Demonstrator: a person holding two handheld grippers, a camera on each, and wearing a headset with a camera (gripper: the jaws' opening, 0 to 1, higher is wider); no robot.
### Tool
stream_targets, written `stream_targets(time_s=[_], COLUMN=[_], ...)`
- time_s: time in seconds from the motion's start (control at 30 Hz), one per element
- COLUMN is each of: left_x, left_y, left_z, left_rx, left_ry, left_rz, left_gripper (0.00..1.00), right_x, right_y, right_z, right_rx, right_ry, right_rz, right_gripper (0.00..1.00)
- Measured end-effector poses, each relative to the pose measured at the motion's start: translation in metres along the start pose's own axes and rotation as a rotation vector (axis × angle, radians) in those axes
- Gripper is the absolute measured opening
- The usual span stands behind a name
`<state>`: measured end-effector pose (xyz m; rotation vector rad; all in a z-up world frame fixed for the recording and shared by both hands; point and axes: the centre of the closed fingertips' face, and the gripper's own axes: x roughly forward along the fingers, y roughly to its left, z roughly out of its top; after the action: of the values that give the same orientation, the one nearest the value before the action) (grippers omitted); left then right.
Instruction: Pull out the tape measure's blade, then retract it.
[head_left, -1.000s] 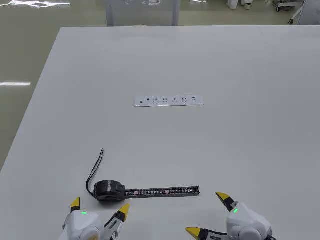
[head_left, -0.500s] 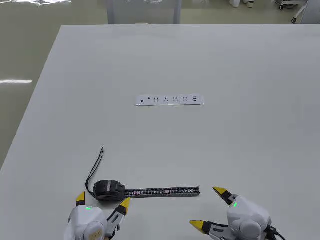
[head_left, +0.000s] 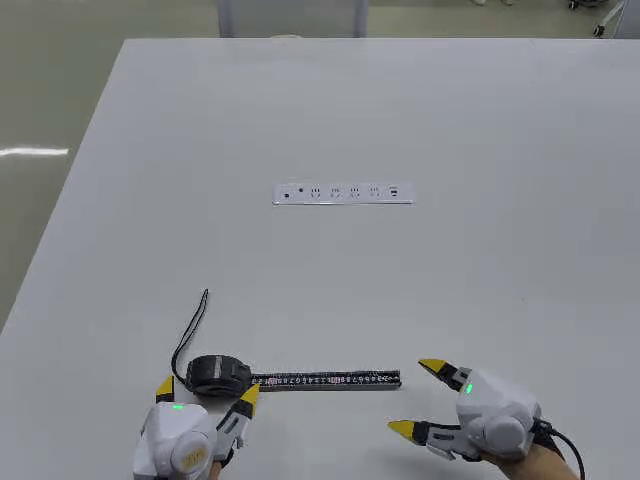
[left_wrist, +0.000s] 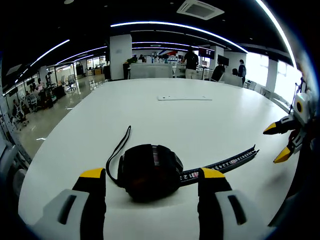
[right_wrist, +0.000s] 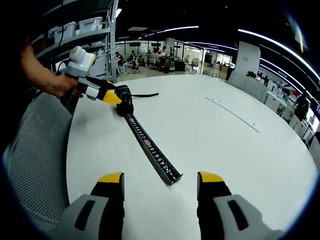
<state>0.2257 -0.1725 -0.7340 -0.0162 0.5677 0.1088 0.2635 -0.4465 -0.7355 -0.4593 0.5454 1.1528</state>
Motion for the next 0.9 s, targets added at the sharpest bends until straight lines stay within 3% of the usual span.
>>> stream_targets(time_s=[0.27,0.6,0.9], left_x=[0.006,0.015,0.020], left_y=[-0.001,0.001,0.004], left_z=[0.000,-0.001,-0.004], left_rx=[-0.010,-0.019,-0.052], left_ry=[-0.008,-0.004,-0.004], left_rz=[0.007,0.020,0.038], left_gripper=[0.71,0.69,0.66], right_x=[0.008,0.016,0.022], right_y=[-0.006,-0.010,-0.011], right_z=[-0.001,-0.008,-0.015], right_rx=[-0.067,-0.139,-0.157], right_ry=[-0.002,0.019,0.033], right_rz=[0.098,0.175,0.235], right_gripper=[0.52,0.45,0.40])
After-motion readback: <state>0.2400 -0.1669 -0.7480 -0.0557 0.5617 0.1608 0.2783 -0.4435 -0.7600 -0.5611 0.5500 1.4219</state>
